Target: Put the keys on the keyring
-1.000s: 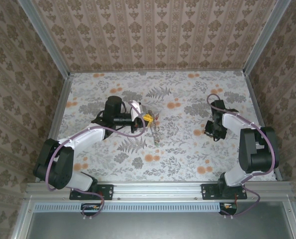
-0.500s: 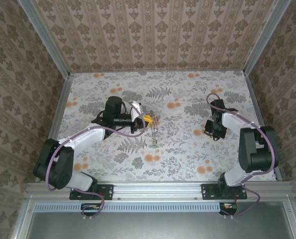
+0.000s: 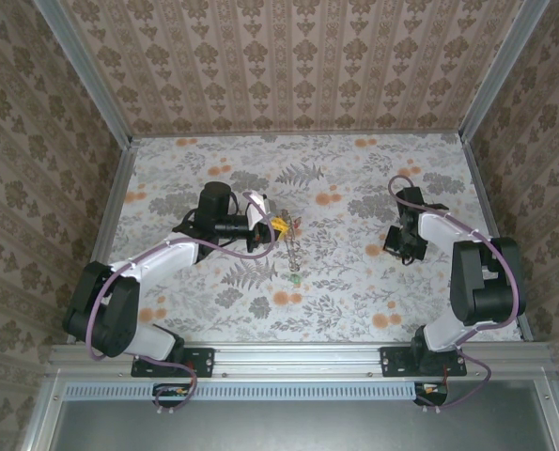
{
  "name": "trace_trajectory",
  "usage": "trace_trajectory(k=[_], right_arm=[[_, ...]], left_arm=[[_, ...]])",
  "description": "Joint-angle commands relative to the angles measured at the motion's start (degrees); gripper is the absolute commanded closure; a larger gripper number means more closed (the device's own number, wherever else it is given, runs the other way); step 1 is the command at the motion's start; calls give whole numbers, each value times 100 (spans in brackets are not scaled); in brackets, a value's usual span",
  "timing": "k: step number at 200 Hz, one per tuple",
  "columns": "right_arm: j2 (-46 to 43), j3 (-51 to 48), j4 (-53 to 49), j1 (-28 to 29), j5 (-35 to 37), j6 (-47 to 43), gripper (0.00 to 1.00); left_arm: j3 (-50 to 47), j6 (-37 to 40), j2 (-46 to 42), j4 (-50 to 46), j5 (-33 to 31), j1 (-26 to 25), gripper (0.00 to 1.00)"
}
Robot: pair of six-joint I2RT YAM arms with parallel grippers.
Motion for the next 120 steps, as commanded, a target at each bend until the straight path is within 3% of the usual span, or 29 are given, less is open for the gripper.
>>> trace_trajectory(k=[1,20,54,93,120], right_arm=[[-497,33,148,218,-31,-335,98],[-1025,-177,446,339,-502,-626,99],[-2575,-959,2039,689,-1944,-1314,100],[-3900,-1907,3634,1235,-2868,-2841,100],[-4319,-2219,4088,1461,-3313,-3917,100]], left_arm=[[158,85,-92,74,165,-37,100],[105,42,-99,182,202,-32,100],[70,-1,-115,274,237,-37,100],[139,-15,-167,197,312,-52,100],[172,50,-229,70,347,-88,100]])
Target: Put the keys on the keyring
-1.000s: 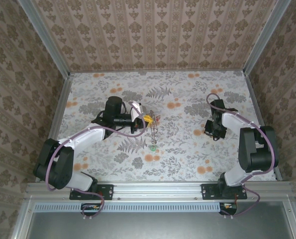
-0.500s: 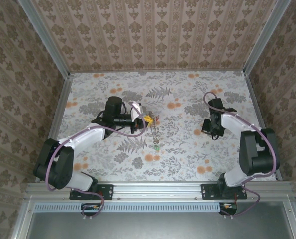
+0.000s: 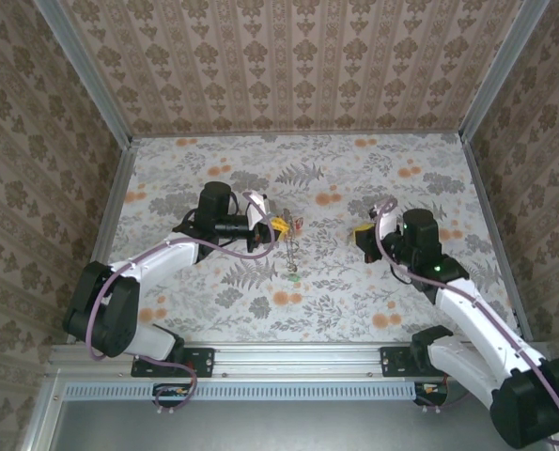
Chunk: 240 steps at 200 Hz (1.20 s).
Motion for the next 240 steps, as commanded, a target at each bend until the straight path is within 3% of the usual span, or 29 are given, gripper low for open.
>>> trace_trajectory(k=[1,63,107,240], right_arm=[[-280,-218,880,170,-759,-1338,100],[63,20,1058,336,-1488,-1864,100],[412,278,1010,560,-1547,-2019,100],[1485,1015,1296,1137,-2025,-1610,100]], left_arm=[[174,53,-224,34,299,-69,100],[290,176,-219,-251,434,-270,100],[376,176,-152,-321,400,-366,100],[586,103,17,-445,305,-448,100]])
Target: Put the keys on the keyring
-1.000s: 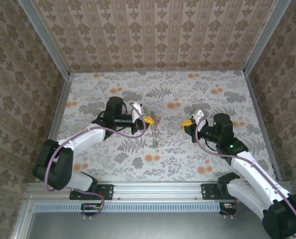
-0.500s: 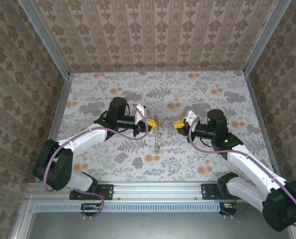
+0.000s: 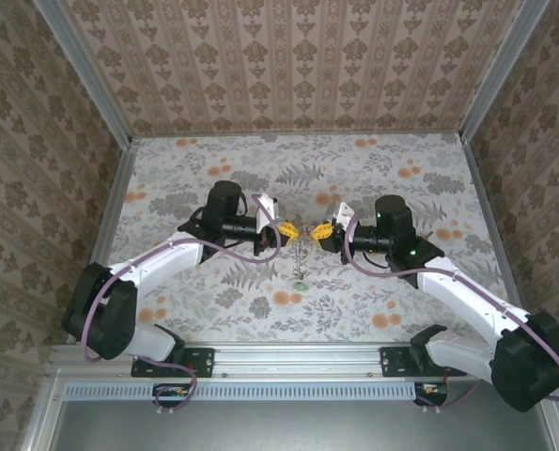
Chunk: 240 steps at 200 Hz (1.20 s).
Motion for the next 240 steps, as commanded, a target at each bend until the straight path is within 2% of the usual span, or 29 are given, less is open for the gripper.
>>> trace_trajectory(k=[1,90,140,187,240], right_arm=[[124,226,224,92,-205,32,100],[380,200,911,384,639,17,100],[382,241,558,418,1010,-141,100],[350,237,485,437,1658,142,100],[424,345,28,410,1822,336,100]], left_arm=[[278,59,61,-65,124,-28,100],[429,245,105,-356,108,-19,100],[449,252,107,-361,113,-9,100],[409,297,61,-295,107,-11,100],[322,340,29,-183,61,-11,100]])
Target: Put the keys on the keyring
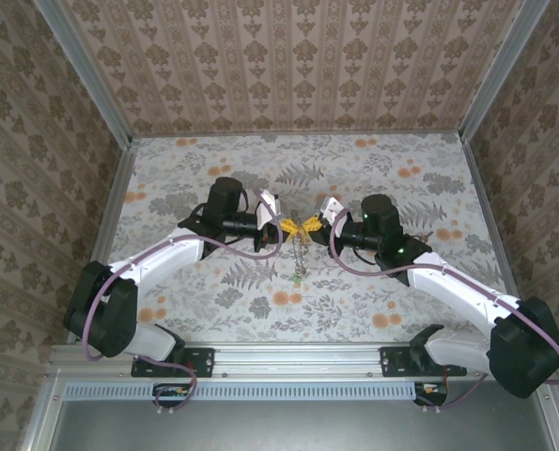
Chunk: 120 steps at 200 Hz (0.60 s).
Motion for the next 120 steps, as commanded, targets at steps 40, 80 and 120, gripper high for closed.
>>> trace_trajectory(k=[40,80,120], right_arm=[[169,264,-646,-104,560,271,96],[292,368,-1004,-104,675,44,76],[50,287,-1180,-139,974,-240,73]], left_arm=[[59,186,0,193,382,-24,100],[8,96,132,382,360,-24,100],[-4,107,152,394,347,-24,100]])
